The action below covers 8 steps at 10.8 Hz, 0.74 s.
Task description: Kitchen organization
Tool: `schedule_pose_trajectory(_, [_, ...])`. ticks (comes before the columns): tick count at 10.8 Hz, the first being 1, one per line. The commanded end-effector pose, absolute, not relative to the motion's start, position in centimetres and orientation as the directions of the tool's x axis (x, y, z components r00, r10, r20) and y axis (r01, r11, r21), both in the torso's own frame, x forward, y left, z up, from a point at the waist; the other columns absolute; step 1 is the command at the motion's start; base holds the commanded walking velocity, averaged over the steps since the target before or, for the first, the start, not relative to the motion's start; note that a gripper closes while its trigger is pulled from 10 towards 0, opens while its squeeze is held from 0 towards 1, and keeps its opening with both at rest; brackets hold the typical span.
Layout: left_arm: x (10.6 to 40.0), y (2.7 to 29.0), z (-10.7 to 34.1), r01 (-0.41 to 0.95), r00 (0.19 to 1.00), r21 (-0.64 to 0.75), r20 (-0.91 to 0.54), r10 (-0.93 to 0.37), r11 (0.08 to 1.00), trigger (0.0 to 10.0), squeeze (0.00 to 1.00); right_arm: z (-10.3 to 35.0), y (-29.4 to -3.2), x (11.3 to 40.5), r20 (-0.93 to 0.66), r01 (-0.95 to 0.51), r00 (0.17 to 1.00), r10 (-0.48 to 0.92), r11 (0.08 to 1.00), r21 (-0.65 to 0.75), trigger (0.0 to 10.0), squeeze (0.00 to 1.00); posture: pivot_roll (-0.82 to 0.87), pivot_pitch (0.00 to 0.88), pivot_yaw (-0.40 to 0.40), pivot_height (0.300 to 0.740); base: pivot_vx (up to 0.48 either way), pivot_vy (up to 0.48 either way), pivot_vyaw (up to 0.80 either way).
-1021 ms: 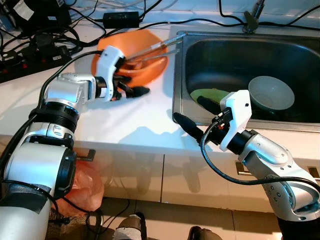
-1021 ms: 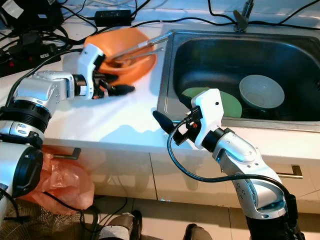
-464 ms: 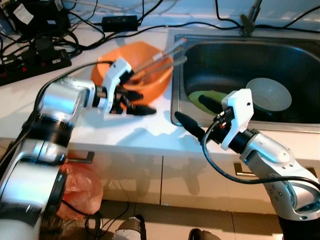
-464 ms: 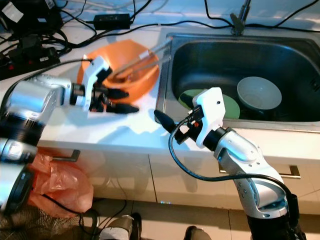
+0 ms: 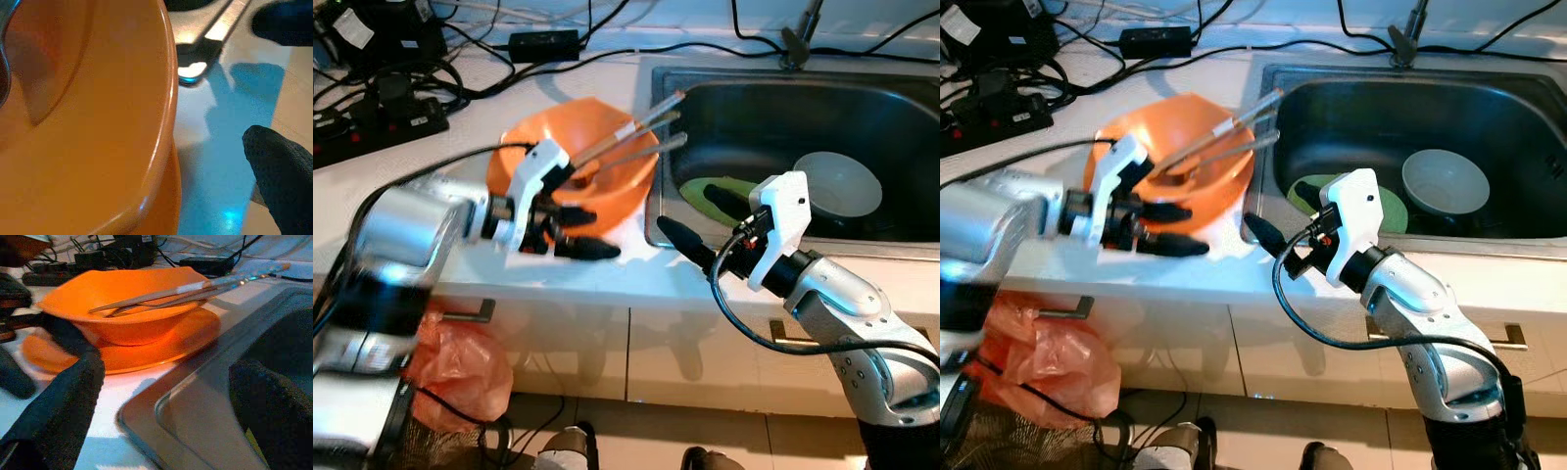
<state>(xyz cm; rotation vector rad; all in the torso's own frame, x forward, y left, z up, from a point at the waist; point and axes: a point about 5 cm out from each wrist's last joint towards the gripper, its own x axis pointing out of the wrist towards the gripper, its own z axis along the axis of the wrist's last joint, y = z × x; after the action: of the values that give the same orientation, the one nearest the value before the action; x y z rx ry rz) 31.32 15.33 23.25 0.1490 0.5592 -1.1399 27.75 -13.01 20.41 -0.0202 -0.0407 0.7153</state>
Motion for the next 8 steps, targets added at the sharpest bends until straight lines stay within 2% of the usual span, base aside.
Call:
schedule_pose_trajectory(1, [30.5, 15.2, 21.2, 0.864, 0.239, -0.258, -0.546, -0.803, 0.432, 10.0, 0.0, 20.8, -12.9, 27.8, 0.042, -0.661, 0.748, 0.662, 0.749, -0.051, 10.0, 0.0, 0.09, 0.153, 0.027, 0.74, 0.0, 0.0, 0.0])
schedule_pose_trajectory(2, [30.0, 15.1, 21.2, 0.864, 0.239, -0.26, -0.543, -0.805, 0.431, 10.0, 0.0, 20.8, -12.9, 28.0, 0.045, -0.661, 0.747, 0.663, 0.749, -0.052, 10.0, 0.0, 0.1, 0.149, 0.025, 0.74, 0.0, 0.0, 0.0])
schedule_pose_trajectory(3, [30.6, 15.1, 21.7, 0.862, 0.325, -0.184, -0.513, -0.795, 0.472, 10.0, 0.0, 20.9, -12.7, 28.1, 0.05, -0.662, 0.746, 0.665, 0.747, -0.053, 10.0, 0.0, 0.1, 0.144, 0.023, 0.74, 0.0, 0.0, 0.0])
schedule_pose_trajectory(4, [31.1, 14.5, 22.7, 0.875, 0.387, -0.096, -0.451, -0.804, 0.475, 10.0, 0.0, 20.9, -12.5, 28.2, 0.058, -0.666, 0.742, 0.668, 0.744, -0.054, 10.0, 0.0, 0.1, 0.135, 0.02, 0.74, 0.0, 0.0, 0.0])
schedule_pose_trajectory(6, [31.8, 14.0, 23.8, 0.848, 0.463, -0.076, -0.377, -0.802, 0.525, 10.0, 0.0, 21.2, -12.4, 28.6, 0.065, -0.668, 0.739, 0.671, 0.741, -0.064, 10.0, 0.0, 0.09, 0.118, 0.009, 0.74, 0.0, 0.0, 0.0])
schedule_pose_trajectory(8, [32.6, 14.7, 25.7, 0.815, 0.547, -0.028, -0.293, -0.784, 0.579, 10.0, 0.0, 21.3, -12.6, 28.9, 0.069, -0.664, 0.741, 0.668, 0.745, -0.072, 10.0, 0.0, 0.1, 0.107, 0.004, 0.74, 0.0, 0.0, 0.0])
